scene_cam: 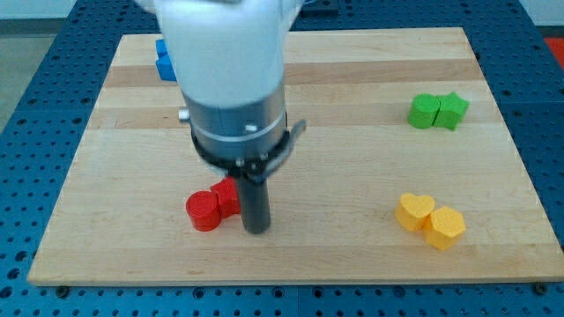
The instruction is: Move the red star closer to blue triangle
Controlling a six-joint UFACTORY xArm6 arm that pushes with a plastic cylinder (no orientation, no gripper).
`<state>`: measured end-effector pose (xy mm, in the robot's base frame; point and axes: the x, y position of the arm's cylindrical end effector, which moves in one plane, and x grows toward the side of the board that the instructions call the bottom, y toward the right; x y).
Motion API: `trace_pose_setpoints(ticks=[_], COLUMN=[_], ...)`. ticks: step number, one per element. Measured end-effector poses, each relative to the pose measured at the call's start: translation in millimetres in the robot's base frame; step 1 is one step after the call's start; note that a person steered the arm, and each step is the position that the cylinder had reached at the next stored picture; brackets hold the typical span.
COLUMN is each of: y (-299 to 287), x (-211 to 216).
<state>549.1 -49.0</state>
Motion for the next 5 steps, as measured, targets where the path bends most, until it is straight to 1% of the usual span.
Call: trace_pose_setpoints(ticks=[1, 2, 3, 4, 5], y=[-12, -56, -34, -48, -97], x=[-43, -42, -11, 0, -22])
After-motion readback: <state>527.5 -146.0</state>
